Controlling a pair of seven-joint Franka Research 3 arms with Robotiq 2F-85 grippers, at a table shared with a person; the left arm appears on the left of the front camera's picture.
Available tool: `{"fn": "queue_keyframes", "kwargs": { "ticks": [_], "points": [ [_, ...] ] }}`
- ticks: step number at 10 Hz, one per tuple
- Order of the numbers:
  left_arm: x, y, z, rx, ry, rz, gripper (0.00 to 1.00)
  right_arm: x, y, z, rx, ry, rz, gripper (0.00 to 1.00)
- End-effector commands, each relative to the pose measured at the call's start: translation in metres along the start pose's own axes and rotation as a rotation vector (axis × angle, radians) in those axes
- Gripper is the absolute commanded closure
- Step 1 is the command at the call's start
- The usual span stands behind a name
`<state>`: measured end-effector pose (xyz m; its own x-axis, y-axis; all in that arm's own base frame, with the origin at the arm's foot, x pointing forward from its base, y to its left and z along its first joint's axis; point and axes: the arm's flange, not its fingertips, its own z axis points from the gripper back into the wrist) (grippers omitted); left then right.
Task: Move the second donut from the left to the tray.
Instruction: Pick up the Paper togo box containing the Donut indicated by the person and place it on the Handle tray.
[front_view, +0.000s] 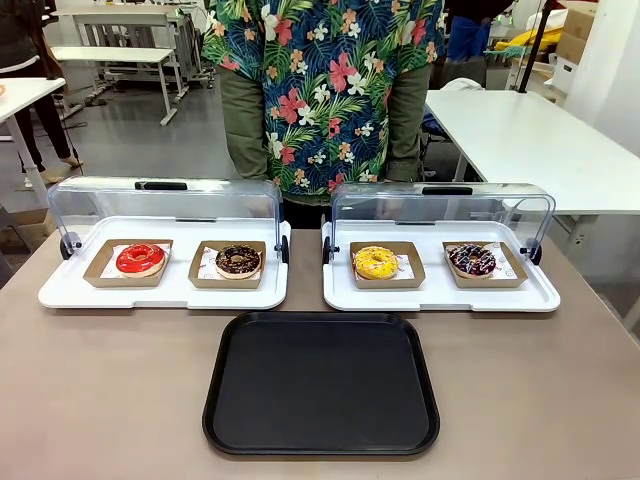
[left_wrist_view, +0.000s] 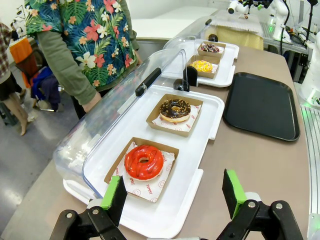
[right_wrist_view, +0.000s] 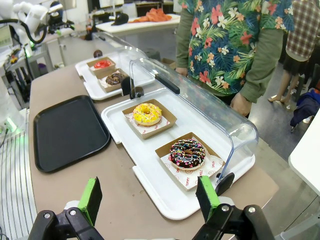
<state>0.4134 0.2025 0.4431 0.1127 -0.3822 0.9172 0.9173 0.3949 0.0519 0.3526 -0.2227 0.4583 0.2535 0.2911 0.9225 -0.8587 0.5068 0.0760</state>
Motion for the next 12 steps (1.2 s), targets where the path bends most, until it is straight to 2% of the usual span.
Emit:
{"fn": "queue_keyframes", "kwargs": {
  "ticks": [1,12],
  "points": [
    [0.0015,0.0002,0.0009,-0.002,0.0,-0.005,0.0,0.0015,-0.0012,0.0002,0.0,-0.02,0.016,0.0],
    [0.0015,0.0002,0.0009,-0.002,0.0,-0.005,0.0,0.0015,-0.0012,0.0002,0.0,-0.02,0.016,0.0]
  ]
}}
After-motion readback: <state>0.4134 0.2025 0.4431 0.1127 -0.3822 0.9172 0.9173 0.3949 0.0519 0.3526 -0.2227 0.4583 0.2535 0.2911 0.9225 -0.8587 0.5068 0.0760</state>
